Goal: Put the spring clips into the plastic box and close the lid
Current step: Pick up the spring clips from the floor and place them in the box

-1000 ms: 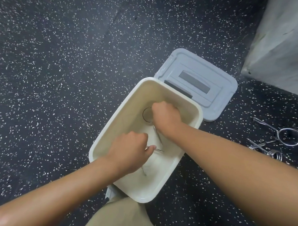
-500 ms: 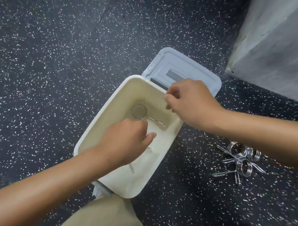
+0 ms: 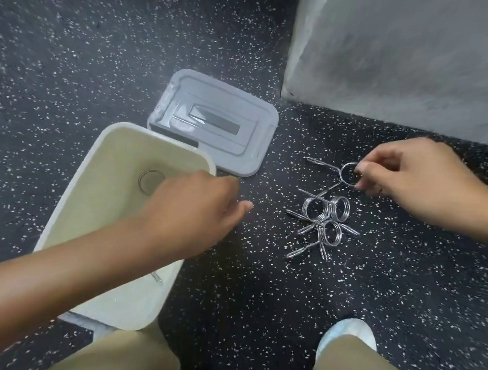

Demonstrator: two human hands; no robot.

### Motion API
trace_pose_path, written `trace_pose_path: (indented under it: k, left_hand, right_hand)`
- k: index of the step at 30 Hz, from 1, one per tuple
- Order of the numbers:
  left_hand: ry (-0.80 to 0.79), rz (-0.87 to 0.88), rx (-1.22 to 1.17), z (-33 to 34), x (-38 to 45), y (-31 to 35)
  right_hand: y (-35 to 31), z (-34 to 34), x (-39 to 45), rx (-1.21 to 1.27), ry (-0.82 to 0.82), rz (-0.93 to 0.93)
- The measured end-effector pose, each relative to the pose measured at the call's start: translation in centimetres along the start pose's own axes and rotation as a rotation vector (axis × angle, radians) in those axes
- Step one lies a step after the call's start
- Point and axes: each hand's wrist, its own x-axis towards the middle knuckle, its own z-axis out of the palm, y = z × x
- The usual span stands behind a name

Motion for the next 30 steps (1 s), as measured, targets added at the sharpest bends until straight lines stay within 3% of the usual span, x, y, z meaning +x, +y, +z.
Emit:
trace_pose_path:
  k: [7, 14, 20, 30]
  left_hand:
    - [-0.118, 0.164, 0.084, 1.8, 3.5, 4.7]
    - [-0.198, 0.205, 0.188, 4.0, 6.9, 7.5]
    - [-0.229, 0.231, 0.212, 5.0, 9.1, 8.8]
    - [-0.228, 0.359, 0.18, 7.9, 14.0, 12.1]
  right_hand:
    - [7.3, 5.8, -1.9, 0.118, -0.095, 0.232]
    - [9.6, 13.2, -0.7, 0.169, -0.148, 0.265]
    - [9.8, 16.9, -0.4, 0.137, -0.051, 0.32]
    - [12.5, 16.2, -4.2, 0.19, 0.042, 0.271]
